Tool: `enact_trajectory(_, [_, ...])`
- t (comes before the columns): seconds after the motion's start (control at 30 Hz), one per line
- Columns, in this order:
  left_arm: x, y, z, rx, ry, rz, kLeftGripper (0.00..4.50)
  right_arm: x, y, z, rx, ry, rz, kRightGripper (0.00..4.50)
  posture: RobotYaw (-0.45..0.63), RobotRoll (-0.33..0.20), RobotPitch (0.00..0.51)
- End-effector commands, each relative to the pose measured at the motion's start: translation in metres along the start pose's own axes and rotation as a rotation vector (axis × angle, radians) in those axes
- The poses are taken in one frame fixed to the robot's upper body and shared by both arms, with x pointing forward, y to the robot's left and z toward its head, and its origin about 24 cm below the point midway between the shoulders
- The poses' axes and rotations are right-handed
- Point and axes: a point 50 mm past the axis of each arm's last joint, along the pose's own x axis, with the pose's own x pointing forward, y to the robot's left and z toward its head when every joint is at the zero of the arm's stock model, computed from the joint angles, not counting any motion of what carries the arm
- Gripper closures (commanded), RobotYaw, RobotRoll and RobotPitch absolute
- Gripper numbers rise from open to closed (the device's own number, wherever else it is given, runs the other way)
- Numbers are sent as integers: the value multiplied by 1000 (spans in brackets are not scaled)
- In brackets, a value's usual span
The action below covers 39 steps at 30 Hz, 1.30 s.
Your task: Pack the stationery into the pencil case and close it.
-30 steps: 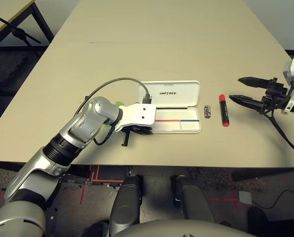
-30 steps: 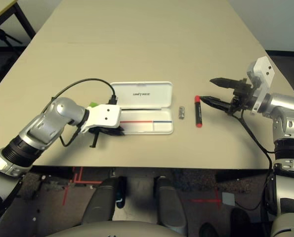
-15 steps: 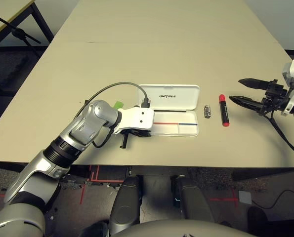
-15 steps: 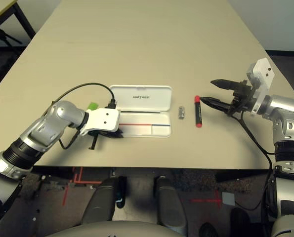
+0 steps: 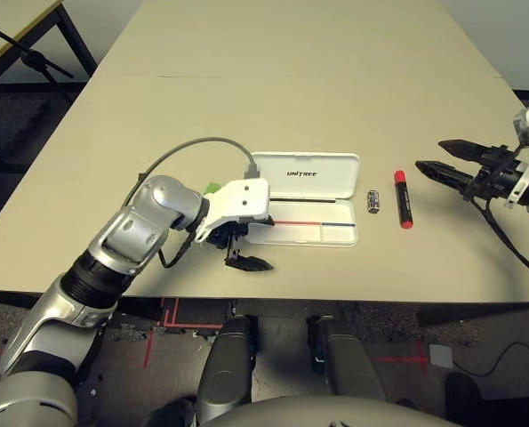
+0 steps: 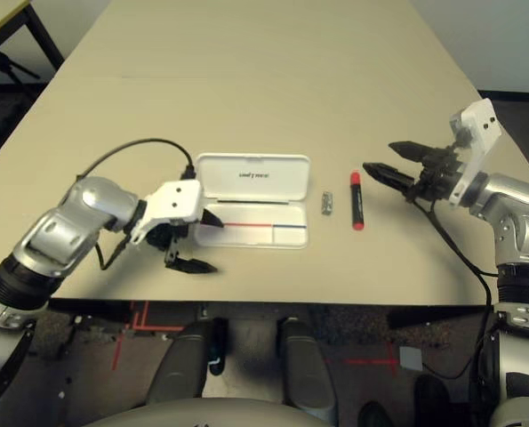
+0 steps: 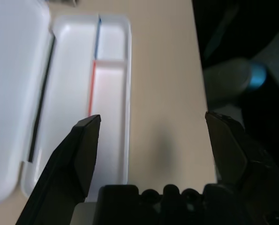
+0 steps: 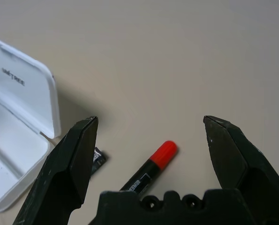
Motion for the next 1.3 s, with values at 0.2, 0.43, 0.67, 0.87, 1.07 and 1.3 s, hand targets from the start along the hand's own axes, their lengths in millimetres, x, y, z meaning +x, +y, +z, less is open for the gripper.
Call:
enact_trajectory(0.2, [-27, 2, -3, -44, -39, 43, 16, 0, 8, -17, 122, 203, -248, 0, 135, 0, 192])
enact_trajectory(0.43, [-38, 4, -3, -71, -68, 83, 16, 0, 17, -27, 242, 241, -301, 0, 123, 0, 191])
enact_trajectory(0.67, [-44, 1, 0, -82, -104, 56, 16, 5, 26, -42, 281, 278, -294, 0, 133, 0, 190])
enact_trajectory(0.87, [-44, 0, 0, -89, -104, 63, 16, 15, 34, -50, 289, 312, -281, 0, 144, 0, 183])
enact_trajectory(1.07, [-44, 0, -1, -94, -105, 82, 16, 25, 40, -54, 258, 372, -288, 0, 158, 0, 178])
enact_trajectory(1.3, [-44, -1, -4, -104, -102, 91, 0, 34, 47, -55, 181, 416, -269, 2060, 167, 0, 176])
